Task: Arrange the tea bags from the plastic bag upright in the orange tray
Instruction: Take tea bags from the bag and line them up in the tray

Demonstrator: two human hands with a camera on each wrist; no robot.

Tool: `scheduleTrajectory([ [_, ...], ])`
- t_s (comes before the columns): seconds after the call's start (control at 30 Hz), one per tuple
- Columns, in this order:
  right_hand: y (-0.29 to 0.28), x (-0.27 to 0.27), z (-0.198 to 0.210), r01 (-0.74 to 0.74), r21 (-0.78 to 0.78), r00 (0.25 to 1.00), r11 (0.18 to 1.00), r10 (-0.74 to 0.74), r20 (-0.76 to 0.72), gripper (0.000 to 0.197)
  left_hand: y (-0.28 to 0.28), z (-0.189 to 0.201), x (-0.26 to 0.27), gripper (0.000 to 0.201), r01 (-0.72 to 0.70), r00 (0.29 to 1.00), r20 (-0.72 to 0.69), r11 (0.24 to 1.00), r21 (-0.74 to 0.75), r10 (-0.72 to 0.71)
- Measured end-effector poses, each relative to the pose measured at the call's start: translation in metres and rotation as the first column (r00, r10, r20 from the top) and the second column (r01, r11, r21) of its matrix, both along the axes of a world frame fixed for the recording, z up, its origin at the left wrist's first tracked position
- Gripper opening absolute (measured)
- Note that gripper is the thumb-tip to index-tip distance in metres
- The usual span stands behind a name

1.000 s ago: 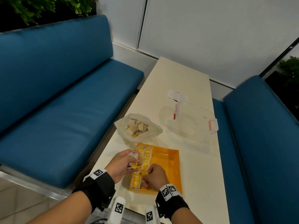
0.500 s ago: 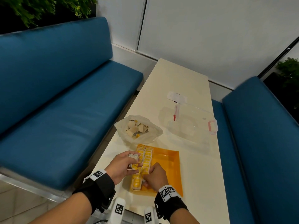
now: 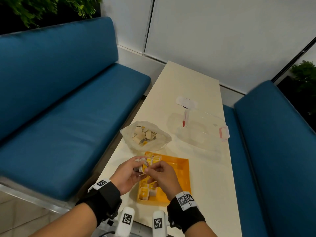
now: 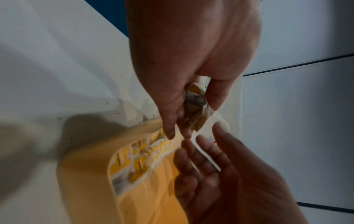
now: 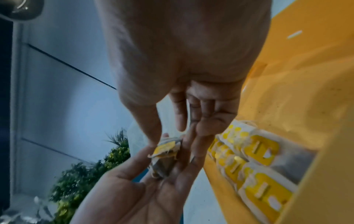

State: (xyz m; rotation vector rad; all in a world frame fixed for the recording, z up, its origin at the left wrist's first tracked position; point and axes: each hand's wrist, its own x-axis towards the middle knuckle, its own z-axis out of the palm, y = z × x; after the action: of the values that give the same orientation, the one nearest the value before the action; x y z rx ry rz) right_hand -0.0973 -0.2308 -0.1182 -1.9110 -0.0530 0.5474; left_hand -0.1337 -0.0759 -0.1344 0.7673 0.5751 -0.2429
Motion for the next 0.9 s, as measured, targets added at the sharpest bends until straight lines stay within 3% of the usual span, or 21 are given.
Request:
scheduleTrajectory([
  [0.13,0.007,-0.003,0.0,-0.068,-0.063,0.98,0.996,0.078,0.185,0.029,-0.006,0.003,0.004,0.031,-0.029,0.999,0.018,0.999,-0.02,0.03],
  [0.4,-0.002,0.003,0.003,-0.004,0.015,0.983,1.0,0.001,0.182,0.006,0.002,-0.002,0.0,0.027,-0.016,0.999,0.04,0.999,-0.05,0.018],
  [0.67,-0.001,0.011,0.008,0.064,0.061,0.992,0.996,-0.07,0.104,0.012,0.003,-0.002,-0.003,0.028,0.014,0.999,0.049,1.0,0.003,-0.014],
  [0.9,0.001,0.011,0.014,0.12,0.088,0.989,0.989,-0.126,0.076,0.008,0.002,-0.005,-0.001,0.04,-0.014,0.996,0.094,0.999,0.033,0.01],
])
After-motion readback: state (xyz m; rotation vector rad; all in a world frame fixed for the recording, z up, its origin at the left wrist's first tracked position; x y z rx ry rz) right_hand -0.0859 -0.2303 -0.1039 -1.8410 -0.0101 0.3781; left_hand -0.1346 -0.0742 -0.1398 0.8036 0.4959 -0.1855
